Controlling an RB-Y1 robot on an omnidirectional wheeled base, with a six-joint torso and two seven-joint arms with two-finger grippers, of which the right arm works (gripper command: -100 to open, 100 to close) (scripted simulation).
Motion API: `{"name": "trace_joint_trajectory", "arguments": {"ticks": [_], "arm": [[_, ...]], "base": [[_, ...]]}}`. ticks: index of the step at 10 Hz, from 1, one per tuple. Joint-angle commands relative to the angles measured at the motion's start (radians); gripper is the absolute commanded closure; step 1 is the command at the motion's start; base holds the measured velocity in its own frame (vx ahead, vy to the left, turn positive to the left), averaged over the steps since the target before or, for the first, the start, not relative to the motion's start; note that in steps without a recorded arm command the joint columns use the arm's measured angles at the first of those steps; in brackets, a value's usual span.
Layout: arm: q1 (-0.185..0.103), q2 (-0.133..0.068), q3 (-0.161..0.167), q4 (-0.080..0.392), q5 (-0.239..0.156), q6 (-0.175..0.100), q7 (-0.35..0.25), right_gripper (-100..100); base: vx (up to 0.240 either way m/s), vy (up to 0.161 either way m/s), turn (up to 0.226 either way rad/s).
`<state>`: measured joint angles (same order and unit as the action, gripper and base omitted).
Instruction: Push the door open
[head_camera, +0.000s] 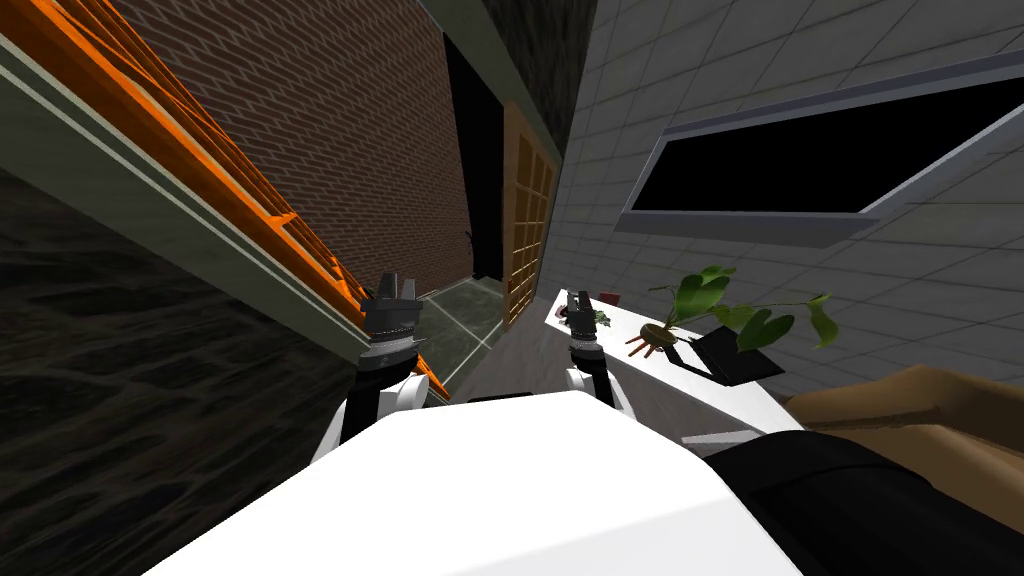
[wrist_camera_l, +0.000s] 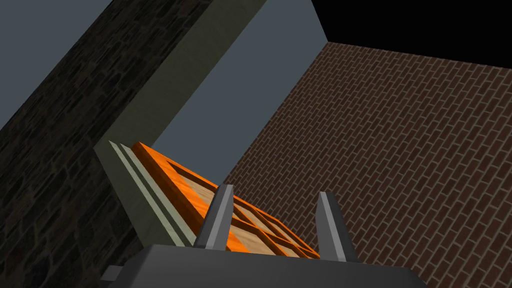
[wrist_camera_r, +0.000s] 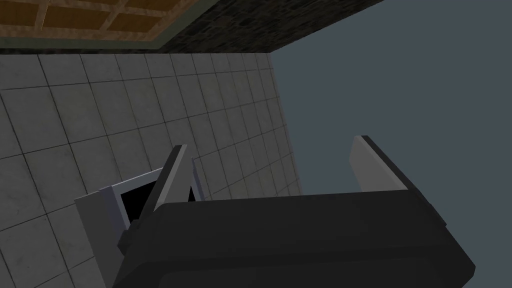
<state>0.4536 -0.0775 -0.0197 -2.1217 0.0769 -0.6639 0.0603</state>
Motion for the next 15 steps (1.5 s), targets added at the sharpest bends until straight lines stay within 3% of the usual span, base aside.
{"name": "trace_joint_trajectory", "arguments": {"ticks": [1, 15], "arm": [[-0.011, -0.004, 0.005, 0.036, 0.017, -0.011, 0.035, -100], [-0.084, -0.015, 0.041, 0.286, 0.138, -0.094, 0.266, -100]], "base": [[0.141, -0.003, 0.112], [0.113, -0.017, 0.08]]}}
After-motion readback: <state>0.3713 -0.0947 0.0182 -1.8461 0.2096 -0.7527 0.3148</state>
